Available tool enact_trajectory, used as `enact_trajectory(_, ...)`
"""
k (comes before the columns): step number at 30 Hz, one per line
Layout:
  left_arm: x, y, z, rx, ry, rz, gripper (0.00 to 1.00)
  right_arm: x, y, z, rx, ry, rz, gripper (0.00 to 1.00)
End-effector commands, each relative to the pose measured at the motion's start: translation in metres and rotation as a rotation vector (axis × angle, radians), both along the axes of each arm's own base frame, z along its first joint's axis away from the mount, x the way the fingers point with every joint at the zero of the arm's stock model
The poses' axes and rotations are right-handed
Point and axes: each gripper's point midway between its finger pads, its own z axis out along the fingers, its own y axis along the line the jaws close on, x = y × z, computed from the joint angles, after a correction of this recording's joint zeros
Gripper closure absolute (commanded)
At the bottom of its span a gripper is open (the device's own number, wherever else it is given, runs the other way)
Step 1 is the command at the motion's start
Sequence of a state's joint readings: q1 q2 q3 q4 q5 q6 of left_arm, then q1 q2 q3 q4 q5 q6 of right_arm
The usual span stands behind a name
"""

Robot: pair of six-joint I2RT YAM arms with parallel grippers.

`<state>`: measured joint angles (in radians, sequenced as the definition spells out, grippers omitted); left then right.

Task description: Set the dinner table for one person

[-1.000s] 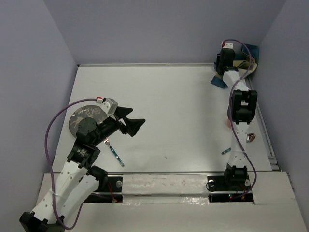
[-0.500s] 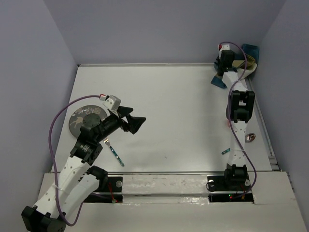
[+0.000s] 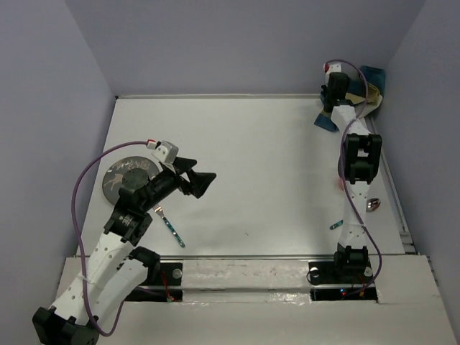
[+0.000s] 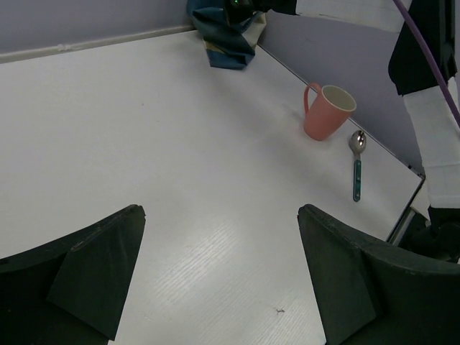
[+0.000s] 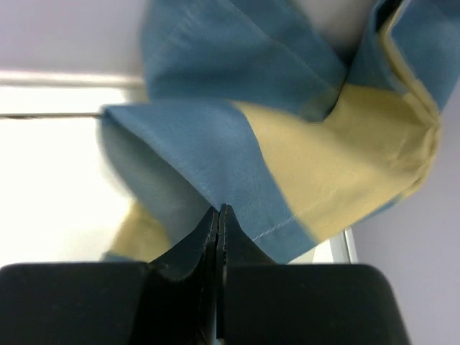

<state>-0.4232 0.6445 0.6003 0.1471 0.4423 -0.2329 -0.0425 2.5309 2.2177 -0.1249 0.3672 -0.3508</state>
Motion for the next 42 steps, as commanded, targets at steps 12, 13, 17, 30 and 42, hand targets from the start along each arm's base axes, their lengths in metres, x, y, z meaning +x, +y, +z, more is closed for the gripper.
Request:
enact_trajectory(12,0.021,0.053,0.043,-0.068,-0.072,0.325,0.01,-0.094,0.251,0.39,-0.023,-0.743,0.538,1.0)
enact_trajectory(13,0.023,0.058,0.042,-0.073,-0.061,0.36,0.01,-0.124,0.252,0.425,-0.012,-0.812,0.568,1.0)
enact_trajectory(17,0.028,0.073,0.043,-0.123,-0.027,0.455,0.01,-0.187,0.26,0.425,0.016,-0.828,0.709,1.0)
enact_trajectory(30,0.053,0.076,0.006,-0.299,0.182,0.565,0.01,-0.352,0.278,0.119,0.626,-0.362,0.755,1.0)
enact_trajectory(42,0.053,0.057,-0.076,-0.332,0.405,0.6,0.15,-0.401,0.28,0.031,0.747,0.016,0.575,1.0)
